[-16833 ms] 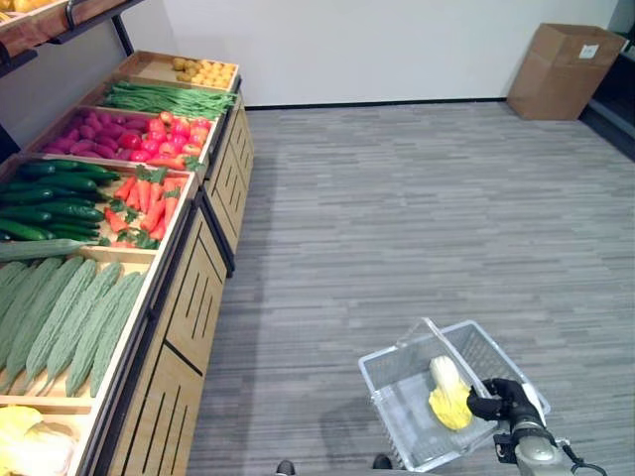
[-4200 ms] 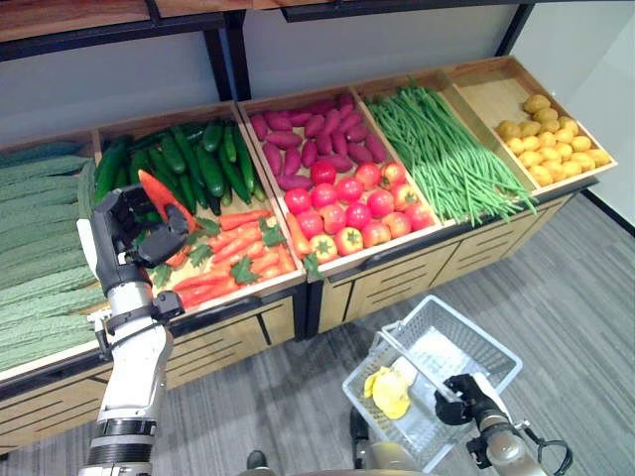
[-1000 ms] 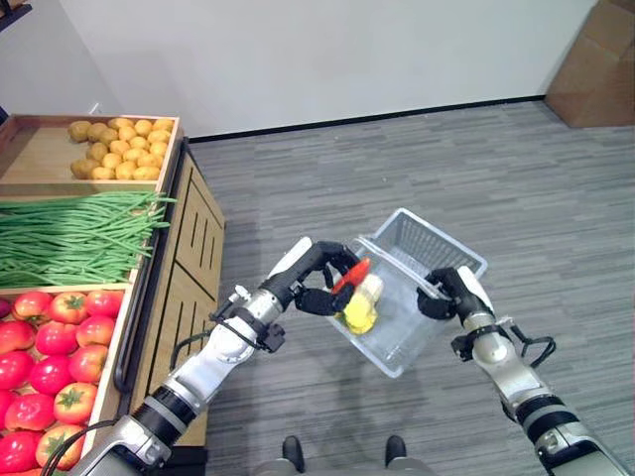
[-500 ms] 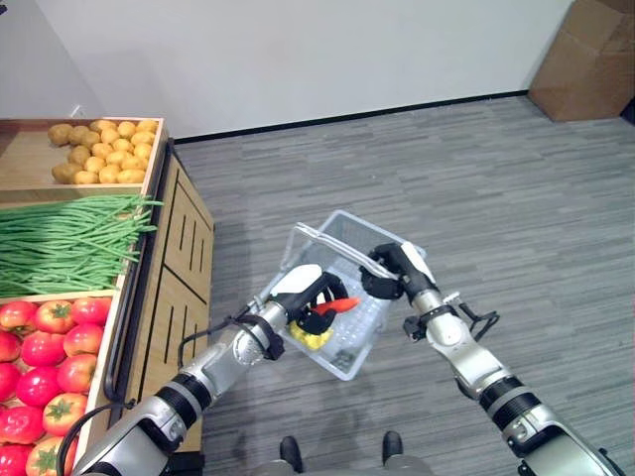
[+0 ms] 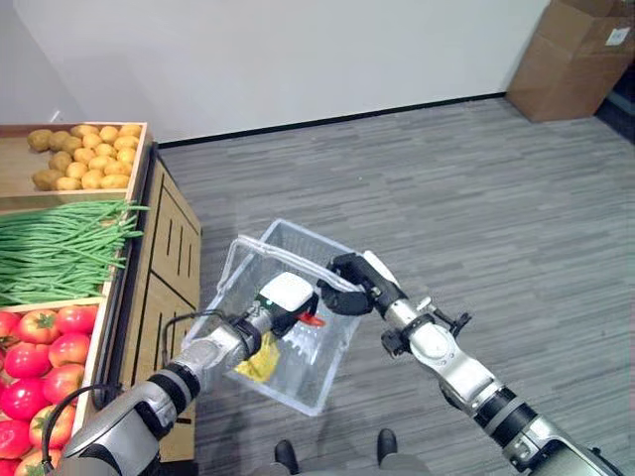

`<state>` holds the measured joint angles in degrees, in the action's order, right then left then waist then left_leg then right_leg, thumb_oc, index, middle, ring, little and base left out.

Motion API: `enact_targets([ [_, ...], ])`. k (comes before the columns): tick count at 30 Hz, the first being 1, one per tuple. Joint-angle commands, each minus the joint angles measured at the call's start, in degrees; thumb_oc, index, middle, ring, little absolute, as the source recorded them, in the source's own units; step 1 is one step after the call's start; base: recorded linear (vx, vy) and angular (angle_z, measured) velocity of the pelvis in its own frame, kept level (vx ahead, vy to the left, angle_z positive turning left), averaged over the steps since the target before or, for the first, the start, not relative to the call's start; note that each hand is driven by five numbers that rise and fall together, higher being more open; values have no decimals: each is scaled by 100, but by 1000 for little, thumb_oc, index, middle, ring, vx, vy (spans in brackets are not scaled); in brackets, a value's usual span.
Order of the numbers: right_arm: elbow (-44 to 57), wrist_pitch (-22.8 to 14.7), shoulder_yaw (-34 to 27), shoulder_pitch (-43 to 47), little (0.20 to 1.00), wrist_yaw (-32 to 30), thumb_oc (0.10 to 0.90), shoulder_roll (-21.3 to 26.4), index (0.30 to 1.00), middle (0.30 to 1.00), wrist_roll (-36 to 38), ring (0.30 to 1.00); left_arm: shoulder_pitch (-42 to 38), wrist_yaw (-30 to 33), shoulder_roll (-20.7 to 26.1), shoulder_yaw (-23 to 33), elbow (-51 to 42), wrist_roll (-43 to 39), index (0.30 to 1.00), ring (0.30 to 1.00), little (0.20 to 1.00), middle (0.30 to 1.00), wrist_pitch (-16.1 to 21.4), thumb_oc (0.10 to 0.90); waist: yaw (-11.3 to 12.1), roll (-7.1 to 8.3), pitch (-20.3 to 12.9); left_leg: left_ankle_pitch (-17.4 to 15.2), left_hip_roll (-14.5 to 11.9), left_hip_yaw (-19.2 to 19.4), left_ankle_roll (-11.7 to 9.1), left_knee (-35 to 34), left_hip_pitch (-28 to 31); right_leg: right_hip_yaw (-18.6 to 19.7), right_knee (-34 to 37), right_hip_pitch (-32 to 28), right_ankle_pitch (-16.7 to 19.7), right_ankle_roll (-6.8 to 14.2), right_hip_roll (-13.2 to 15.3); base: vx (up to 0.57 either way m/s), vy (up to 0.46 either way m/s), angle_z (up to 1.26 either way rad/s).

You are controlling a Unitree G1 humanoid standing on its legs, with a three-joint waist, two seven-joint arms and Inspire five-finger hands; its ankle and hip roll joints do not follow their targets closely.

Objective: Get the vegetables into the basket

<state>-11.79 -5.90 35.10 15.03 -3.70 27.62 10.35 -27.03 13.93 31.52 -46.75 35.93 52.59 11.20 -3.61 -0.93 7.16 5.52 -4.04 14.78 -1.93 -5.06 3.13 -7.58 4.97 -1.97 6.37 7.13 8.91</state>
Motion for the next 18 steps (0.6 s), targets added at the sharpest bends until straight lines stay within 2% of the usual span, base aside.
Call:
enact_targets([
  [1, 1009, -1246, -401, 540, 300, -275, 400, -413, 300, 300, 440, 300, -881, 570, -56, -10, 519, 183, 1000, 1000, 1000, 1000, -88, 900, 21, 216, -542, -384, -252, -247, -301, 6, 25, 7, 3, 100, -32, 523, 417, 0, 0, 0],
  [9, 758, -1158, -670, 386, 300, -455, 400, -366, 300, 300, 266, 300, -490, 485, -8, 372, 58, -177, 1000, 1000, 1000, 1000, -40, 900, 93, 216, -529, -367, -286, -329, -317, 6, 37, -59, 3, 14, -90, 482, 388, 0, 0, 0],
  [15, 475, -1068, -1133, 115, 300, -618, 400, -308, 300, 300, 20, 300, 155, 225, 209, 685, -1001, -607, 1000, 1000, 1000, 1000, 265, 900, 194, 218, -546, -368, -292, -453, -308, 6, 65, -140, 3, -101, -150, 442, 350, 9, -11, 5],
  [18, 164, -968, -1529, -82, 300, -790, 400, -291, 300, 300, -220, 300, 816, 29, 392, 1118, -1783, -1268, 1000, 1000, 1000, 1000, 529, 900, 303, 239, -558, -364, -295, -528, -303, 6, 71, -195, 3, -171, -184, 416, 332, 11, -18, 10],
])
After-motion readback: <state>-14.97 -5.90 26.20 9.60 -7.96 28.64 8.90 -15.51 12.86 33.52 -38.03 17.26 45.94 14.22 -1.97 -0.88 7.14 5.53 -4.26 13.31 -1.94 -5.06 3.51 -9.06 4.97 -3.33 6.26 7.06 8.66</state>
